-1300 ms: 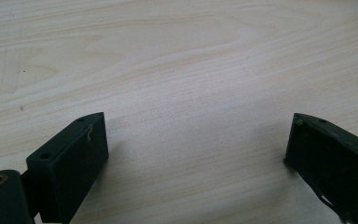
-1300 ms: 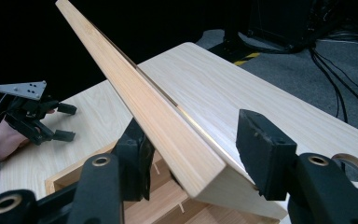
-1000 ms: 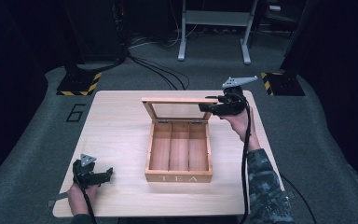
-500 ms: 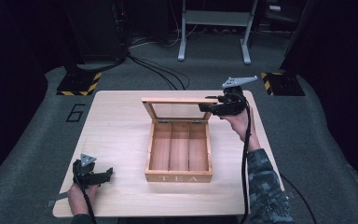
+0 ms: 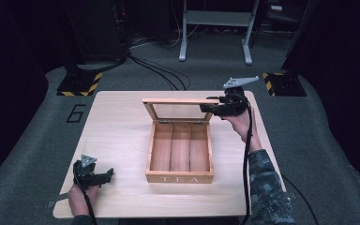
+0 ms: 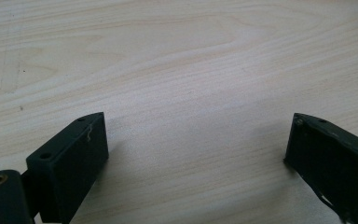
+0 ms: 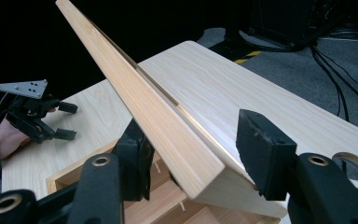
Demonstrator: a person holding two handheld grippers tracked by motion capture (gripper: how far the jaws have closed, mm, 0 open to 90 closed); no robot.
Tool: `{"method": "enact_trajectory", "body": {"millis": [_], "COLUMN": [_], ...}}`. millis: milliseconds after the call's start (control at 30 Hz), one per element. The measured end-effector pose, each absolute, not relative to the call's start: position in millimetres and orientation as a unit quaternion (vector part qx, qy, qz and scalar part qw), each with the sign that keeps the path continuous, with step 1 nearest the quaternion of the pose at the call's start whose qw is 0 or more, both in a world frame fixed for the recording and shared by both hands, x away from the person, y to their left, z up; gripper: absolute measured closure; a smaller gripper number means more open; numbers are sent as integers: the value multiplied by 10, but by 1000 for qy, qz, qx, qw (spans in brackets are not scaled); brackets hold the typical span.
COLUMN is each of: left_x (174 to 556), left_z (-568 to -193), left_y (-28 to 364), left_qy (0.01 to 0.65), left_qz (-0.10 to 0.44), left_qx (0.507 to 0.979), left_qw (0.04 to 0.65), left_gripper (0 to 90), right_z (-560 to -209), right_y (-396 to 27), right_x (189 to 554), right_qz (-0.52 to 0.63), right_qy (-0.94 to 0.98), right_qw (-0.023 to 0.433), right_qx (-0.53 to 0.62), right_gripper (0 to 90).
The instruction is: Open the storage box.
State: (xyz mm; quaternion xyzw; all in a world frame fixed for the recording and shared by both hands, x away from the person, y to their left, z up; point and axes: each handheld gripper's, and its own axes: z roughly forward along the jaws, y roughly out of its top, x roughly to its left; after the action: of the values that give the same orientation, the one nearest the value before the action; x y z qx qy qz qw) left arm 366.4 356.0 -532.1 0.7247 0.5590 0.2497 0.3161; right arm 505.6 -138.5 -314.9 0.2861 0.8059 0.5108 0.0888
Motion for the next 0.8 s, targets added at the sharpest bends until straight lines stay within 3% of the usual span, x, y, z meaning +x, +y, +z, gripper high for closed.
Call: {"method": "enact_trajectory", "body": {"millis": [800], "left_x": [3664], "left_z": [-5322], "left_y": [3559], "left_qy": [559], "left_qz": [250], "left_qx": [724], "left_qw": [316], "left_gripper": [55], "right_z": [-3214], "right_y": [-1374], "right_x": [4902], "right_qz": [510], "right_qy": [805], "right_qw": [110], "right_qx": [280], "right_gripper": [459]}}
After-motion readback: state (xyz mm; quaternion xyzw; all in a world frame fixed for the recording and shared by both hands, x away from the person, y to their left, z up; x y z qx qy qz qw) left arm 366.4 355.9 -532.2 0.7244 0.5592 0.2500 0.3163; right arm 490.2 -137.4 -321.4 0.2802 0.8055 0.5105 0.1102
